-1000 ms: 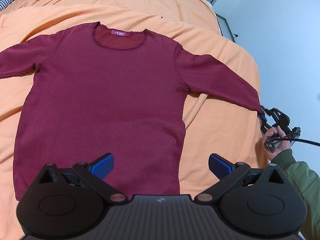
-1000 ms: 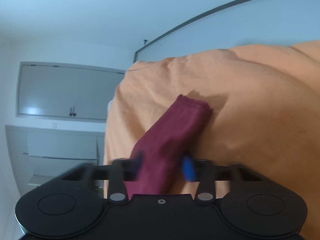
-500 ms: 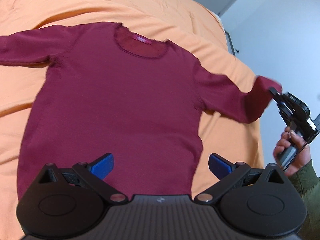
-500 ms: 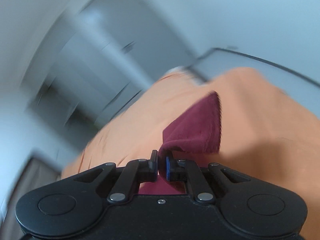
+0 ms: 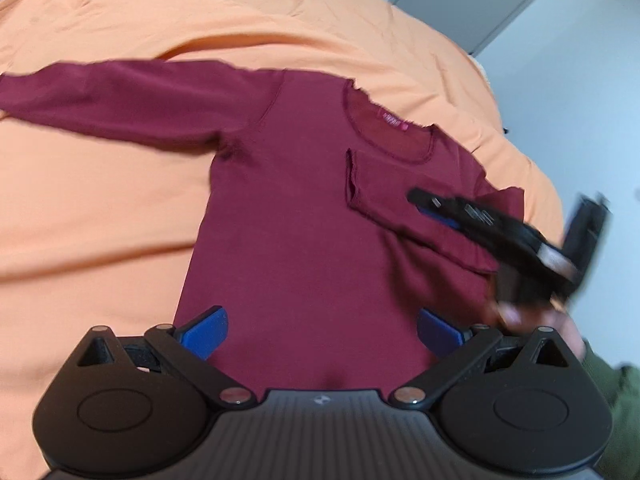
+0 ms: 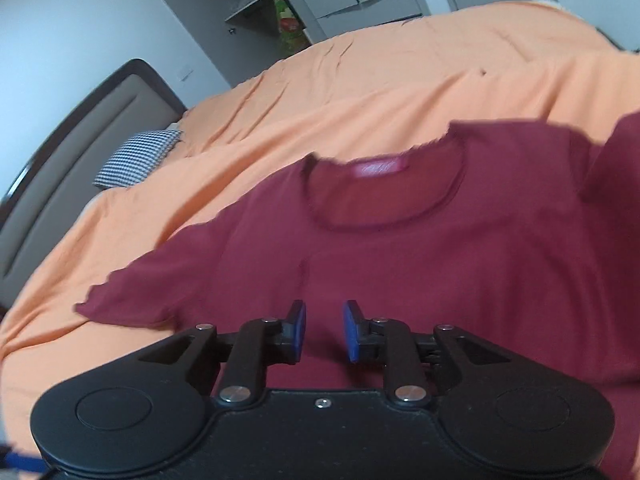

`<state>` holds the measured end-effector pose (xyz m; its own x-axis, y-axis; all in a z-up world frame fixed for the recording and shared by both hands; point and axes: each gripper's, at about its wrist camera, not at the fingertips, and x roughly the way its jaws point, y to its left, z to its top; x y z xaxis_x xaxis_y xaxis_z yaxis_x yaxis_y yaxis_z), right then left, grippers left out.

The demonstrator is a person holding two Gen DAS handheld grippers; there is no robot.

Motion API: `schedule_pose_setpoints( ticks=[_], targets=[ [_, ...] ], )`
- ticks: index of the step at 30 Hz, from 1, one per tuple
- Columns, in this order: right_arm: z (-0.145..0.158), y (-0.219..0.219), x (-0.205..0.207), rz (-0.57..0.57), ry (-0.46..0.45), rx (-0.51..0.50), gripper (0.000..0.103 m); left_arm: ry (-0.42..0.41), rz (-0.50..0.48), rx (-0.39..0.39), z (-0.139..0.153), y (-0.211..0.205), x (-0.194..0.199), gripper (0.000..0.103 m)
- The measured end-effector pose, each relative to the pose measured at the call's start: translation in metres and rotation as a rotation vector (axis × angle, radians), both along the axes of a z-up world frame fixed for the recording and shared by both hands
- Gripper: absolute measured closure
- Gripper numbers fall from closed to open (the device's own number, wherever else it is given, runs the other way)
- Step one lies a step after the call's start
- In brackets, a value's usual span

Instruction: Fold small clothes

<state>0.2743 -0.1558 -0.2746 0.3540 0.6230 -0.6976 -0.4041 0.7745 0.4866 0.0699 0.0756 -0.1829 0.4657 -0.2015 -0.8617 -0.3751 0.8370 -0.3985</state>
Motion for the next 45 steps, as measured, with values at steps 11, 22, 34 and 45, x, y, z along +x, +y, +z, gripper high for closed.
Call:
schedule_pose_setpoints(
  ticks=[11, 22, 34, 45],
  targets=[
    [0.078, -0.163, -0.037, -0.217, -0.073, -0.004, 0.047, -0.132, -0.175, -0.025, -0.062, -0.015, 0.146, 0.005],
    [0.061, -0.223, -0.066, -0.289, -0.026, -0.027, 0.047, -0.021, -0.2, 0.029, -0.118, -0.029, 0.193, 0.046],
    [0.064, -0.205, -0.027, -0.291, -0.064, 0.024, 0.047, -0.142, 0.03, 0.169, -0.072, 0.04, 0.185, 0.098],
    [0.068, -0.204, 0.028, -0.331, -0.123, 0.026, 0.041, -0.06, -0.178, -0.012, -0.103, 0.01, 0.204, 0.057]
  ],
)
